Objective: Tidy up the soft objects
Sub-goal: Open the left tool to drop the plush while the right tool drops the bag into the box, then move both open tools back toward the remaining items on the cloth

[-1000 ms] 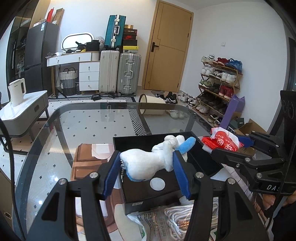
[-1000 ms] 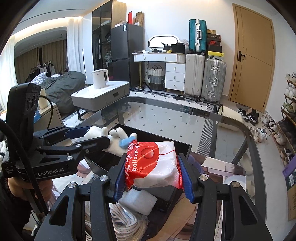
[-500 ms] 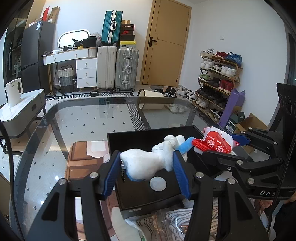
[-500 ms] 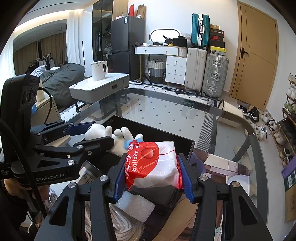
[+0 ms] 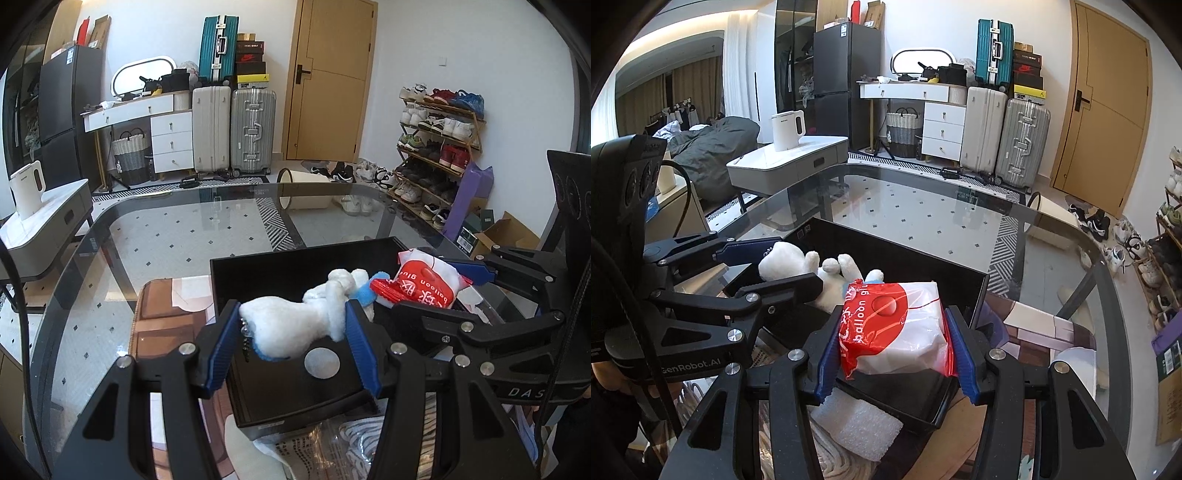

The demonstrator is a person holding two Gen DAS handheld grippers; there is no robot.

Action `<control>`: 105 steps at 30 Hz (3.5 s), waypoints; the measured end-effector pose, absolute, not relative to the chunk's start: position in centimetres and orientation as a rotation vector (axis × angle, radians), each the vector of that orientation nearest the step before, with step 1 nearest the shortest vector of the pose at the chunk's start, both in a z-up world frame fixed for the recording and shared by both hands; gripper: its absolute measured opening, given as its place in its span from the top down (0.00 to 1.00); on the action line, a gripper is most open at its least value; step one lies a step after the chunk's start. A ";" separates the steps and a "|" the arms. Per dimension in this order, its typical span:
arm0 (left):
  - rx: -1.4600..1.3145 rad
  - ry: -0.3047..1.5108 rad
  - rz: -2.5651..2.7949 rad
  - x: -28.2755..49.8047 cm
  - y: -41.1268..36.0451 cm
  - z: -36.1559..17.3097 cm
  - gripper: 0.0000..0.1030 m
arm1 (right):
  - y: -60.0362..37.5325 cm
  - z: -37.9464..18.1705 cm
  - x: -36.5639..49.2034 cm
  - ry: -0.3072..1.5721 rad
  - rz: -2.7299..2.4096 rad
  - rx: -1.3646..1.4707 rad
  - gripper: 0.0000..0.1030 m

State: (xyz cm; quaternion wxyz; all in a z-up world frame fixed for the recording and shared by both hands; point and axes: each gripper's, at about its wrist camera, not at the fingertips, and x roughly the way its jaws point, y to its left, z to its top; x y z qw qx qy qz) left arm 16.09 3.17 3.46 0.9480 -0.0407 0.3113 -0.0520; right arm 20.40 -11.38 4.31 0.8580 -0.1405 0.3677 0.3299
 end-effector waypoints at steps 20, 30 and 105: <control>-0.114 0.596 -0.128 14.0 3.6 5.1 0.03 | -14.6 6.1 19.2 0.704 0.650 -0.234 0.01; -0.137 0.577 -0.073 9.9 4.5 5.5 0.00 | -18.1 7.1 15.3 0.708 0.597 -0.163 0.01; -0.034 0.715 -0.139 1.2 1.7 -1.1 0.00 | -17.2 -2.2 5.1 0.938 0.537 -0.246 0.01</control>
